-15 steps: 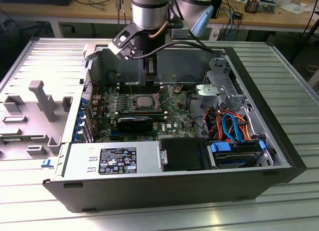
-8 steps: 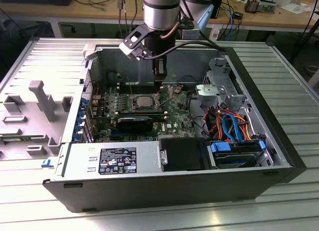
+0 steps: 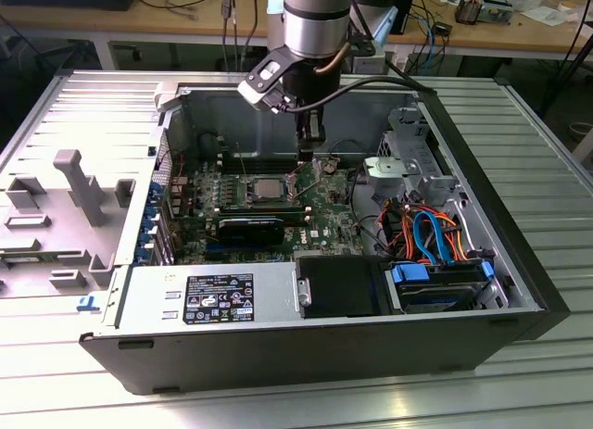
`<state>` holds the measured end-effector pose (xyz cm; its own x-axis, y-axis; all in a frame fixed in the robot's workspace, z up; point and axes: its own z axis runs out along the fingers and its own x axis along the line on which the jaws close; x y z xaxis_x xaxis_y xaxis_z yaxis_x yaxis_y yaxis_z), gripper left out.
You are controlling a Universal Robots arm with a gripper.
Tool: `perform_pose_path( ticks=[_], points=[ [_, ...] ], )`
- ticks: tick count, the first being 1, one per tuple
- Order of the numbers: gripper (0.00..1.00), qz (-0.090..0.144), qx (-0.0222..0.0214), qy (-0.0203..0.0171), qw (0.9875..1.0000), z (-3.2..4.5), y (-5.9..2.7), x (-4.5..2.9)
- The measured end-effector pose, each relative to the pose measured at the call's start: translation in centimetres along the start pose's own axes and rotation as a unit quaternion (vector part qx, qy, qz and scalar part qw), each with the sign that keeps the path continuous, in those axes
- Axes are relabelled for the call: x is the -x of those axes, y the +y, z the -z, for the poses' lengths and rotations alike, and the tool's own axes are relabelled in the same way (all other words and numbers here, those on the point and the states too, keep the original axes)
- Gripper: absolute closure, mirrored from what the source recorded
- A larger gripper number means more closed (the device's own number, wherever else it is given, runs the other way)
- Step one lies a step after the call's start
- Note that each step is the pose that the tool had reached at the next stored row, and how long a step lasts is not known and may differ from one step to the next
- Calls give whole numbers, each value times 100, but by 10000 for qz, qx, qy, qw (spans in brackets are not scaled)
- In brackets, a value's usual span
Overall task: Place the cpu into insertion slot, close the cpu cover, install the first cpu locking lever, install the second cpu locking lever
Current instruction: 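Close the cpu cover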
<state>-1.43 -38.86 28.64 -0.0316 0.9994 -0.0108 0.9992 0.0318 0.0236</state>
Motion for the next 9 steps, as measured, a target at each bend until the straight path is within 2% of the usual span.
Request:
perform_pose_path(
  ticks=[9],
  points=[
    [89, 0, -10, 1, 10000, -37, 130, -11]
  ],
)
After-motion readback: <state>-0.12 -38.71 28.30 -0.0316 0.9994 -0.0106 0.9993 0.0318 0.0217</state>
